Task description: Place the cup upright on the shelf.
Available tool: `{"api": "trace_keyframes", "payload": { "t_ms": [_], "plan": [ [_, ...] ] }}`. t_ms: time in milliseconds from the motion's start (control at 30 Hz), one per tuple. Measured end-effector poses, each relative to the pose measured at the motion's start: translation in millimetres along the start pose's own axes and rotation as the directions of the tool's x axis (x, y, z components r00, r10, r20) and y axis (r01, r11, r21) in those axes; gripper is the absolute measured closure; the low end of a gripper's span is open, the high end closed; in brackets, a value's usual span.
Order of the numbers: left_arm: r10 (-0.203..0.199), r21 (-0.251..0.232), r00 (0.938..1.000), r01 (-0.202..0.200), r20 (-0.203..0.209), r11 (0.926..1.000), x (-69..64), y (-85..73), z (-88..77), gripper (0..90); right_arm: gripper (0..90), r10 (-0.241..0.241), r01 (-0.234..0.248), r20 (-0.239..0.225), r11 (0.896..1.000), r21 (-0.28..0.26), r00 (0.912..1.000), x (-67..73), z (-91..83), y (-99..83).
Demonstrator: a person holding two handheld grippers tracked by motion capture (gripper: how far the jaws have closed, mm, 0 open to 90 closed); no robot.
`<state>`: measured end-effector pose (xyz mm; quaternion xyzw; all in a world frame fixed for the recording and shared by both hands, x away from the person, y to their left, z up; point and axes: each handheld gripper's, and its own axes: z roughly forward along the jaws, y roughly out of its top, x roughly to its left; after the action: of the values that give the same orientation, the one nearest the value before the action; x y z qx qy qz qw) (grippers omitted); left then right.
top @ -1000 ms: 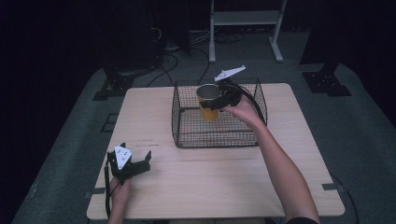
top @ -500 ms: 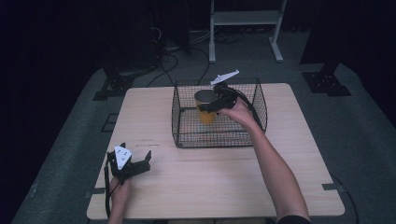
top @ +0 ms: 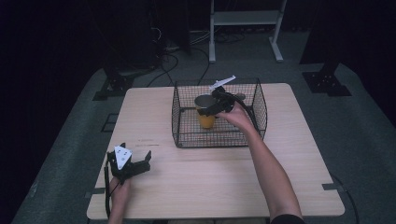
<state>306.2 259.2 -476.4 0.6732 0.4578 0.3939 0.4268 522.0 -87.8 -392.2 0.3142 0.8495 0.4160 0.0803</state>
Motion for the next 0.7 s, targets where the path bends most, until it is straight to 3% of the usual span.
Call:
{"api": "trace_keyframes", "payload": {
  "t_ms": [267,700],
  "plan": [
    [-0.001,0.001,1.0,0.001,0.0,1.0,0.2,0.0,-0.1,0.0,10.7,0.005,-0.005,0.014,1.0,0.031,0.9999,-3.0,6.9,-3.5],
    [-0.002,0.001,1.0,0.002,0.001,1.0,0.2,0.0,-0.1,0.0,9.7,-0.003,0.002,0.031,0.999,0.035,0.9995,-4.2,4.8,-1.7]
  ]
}}
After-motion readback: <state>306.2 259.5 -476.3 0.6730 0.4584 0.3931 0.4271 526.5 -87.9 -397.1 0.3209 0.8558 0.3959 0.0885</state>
